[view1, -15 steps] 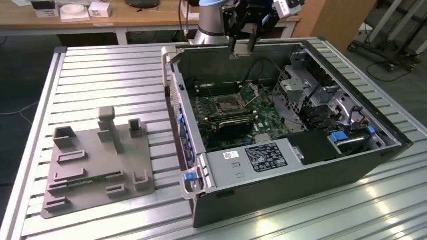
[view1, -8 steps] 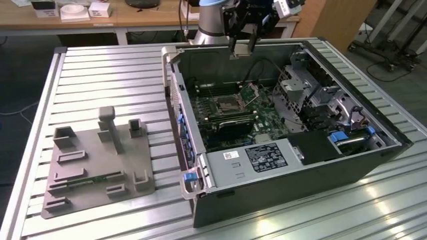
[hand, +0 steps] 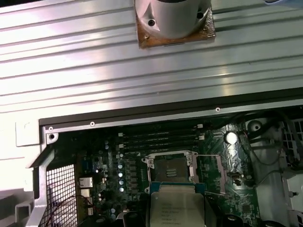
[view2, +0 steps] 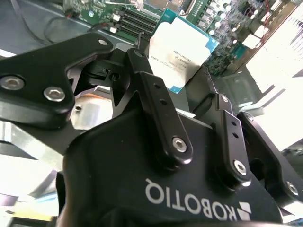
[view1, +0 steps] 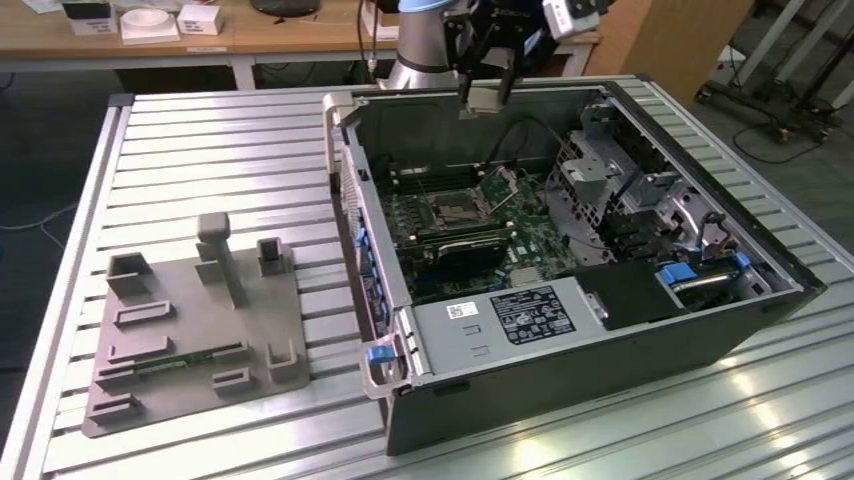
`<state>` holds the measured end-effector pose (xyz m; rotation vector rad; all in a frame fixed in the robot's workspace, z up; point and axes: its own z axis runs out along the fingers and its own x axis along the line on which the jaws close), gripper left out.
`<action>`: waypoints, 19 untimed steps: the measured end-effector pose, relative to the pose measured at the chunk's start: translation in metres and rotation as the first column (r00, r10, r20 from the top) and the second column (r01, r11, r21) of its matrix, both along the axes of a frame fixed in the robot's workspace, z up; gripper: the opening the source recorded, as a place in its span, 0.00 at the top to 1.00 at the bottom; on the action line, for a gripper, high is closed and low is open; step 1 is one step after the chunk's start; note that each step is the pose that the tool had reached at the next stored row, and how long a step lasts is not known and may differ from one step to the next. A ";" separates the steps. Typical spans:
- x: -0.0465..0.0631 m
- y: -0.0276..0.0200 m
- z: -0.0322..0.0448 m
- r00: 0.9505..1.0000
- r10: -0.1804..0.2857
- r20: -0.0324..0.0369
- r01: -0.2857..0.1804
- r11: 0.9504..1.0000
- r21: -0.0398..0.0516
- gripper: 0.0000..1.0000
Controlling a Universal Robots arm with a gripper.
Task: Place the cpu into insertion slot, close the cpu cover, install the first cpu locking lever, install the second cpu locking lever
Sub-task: 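Place the cpu into insertion slot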
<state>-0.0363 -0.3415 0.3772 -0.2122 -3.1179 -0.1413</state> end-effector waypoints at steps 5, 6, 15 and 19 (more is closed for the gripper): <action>0.000 0.0000 -0.0006 0.997 -0.080 0.000 0.080 0.997 0.000 0.46; -0.001 0.0000 -0.0007 0.996 -0.088 0.000 0.088 0.996 0.000 0.46; -0.008 0.0000 -0.0006 0.995 -0.103 0.000 0.103 0.995 0.000 0.46; -0.008 0.0000 -0.0006 0.995 -0.103 0.000 0.103 0.995 0.000 0.46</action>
